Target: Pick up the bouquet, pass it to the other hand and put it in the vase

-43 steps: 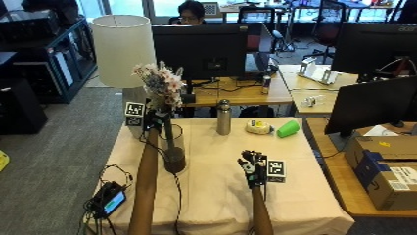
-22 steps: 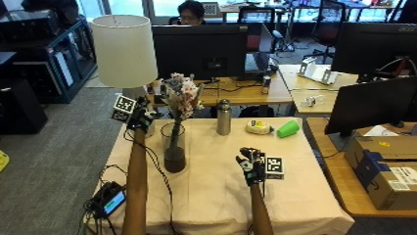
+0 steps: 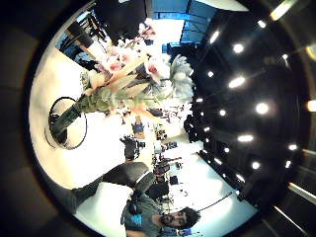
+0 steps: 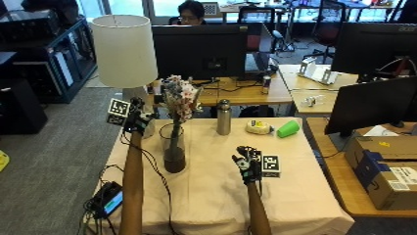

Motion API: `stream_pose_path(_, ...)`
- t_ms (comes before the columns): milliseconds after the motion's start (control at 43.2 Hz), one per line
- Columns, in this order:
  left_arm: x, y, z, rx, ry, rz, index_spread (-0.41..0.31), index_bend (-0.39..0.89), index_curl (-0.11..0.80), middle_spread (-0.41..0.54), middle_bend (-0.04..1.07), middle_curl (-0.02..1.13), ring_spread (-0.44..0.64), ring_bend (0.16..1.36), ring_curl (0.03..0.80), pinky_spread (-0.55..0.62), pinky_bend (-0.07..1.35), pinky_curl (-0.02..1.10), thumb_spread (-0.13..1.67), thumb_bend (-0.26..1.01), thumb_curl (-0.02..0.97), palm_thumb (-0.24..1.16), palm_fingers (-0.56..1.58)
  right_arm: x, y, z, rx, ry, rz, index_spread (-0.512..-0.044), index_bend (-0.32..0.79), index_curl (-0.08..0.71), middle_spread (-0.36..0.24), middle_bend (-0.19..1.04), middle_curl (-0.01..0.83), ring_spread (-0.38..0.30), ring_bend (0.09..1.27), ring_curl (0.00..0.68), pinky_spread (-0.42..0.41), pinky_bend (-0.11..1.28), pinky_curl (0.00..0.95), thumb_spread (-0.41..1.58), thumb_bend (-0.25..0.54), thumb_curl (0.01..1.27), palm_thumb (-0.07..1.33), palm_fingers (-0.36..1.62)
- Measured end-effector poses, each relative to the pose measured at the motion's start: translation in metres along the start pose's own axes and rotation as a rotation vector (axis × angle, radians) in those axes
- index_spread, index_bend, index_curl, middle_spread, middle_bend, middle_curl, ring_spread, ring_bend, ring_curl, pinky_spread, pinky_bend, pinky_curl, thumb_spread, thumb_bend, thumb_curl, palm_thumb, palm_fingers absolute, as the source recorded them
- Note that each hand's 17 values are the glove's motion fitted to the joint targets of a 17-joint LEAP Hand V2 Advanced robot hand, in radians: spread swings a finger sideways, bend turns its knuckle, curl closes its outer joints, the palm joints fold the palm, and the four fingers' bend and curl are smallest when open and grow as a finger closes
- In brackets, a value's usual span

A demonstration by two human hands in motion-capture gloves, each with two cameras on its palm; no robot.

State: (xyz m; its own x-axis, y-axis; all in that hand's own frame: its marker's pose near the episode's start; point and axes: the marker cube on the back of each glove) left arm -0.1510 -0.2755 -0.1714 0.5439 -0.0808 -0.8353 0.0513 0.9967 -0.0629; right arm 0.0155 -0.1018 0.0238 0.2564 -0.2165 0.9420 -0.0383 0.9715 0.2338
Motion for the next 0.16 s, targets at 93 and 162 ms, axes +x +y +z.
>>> stream_pose_path(93,-0.0084,-0.0086,0.0041,0.088,-0.098,-0.027,0.206,0.02,-0.01,0.54,0.15,0.16,0.63,0.62,0.266,0.6,0.69,0.34,0.61,-0.05,0.371,0.23,-0.29,-0.005,0.0007,0.0013,-0.002,-0.016,0.049,-0.283,0.12,0.293,-0.128,0.22,0.45,-0.048,0.26,0.388,0.265,0.32,0.351,0.91,-0.026,0.54,0.81,0.99)
stream_pose_path(162,-0.0047,-0.0058,0.0043,0.093,-0.102,-0.037,0.194,0.02,-0.009,0.537,0.15,0.16,0.64,0.62,0.261,0.6,0.68,0.34,0.61,-0.05,0.367,0.22,-0.28,-0.0056,0.0006,0.0011,-0.004,-0.01,0.053,-0.283,0.12,0.293,-0.128,0.22,0.45,-0.047,0.26,0.387,0.268,0.32,0.353,0.91,-0.026,0.54,0.81,0.99)
